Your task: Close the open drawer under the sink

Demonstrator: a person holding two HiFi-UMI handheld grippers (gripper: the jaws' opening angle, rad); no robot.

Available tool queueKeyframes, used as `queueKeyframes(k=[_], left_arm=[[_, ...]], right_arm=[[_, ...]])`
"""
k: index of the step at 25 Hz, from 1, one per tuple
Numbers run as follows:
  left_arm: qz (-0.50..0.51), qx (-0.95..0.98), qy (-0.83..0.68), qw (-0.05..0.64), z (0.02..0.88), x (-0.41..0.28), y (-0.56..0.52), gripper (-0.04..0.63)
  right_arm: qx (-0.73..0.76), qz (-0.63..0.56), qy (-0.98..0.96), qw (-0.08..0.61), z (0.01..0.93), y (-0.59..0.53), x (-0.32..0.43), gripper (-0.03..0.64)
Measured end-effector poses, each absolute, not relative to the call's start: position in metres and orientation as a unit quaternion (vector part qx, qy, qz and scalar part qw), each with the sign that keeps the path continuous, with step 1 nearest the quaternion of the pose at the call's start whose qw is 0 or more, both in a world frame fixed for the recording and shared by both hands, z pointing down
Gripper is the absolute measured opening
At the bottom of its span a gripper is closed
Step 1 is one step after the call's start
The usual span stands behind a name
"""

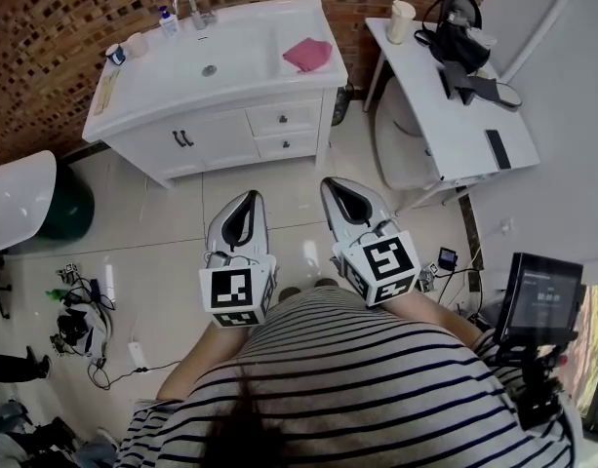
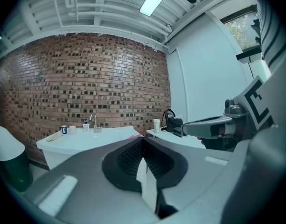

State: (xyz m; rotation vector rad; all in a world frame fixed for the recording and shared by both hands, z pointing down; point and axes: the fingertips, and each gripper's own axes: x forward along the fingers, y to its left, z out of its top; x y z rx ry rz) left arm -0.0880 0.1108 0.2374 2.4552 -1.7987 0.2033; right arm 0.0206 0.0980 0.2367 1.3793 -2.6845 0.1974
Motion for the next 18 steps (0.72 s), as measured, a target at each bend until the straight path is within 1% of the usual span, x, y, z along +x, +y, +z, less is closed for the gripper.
queueKeyframes(k=[18], left_arm=[[0.068,0.804,-0.588,0.054,0.246,-0.079,0.121,0.017]], right_arm=[[0.445,0.068,-0.890,0.066,0.242,0.099,0.014,0.000]])
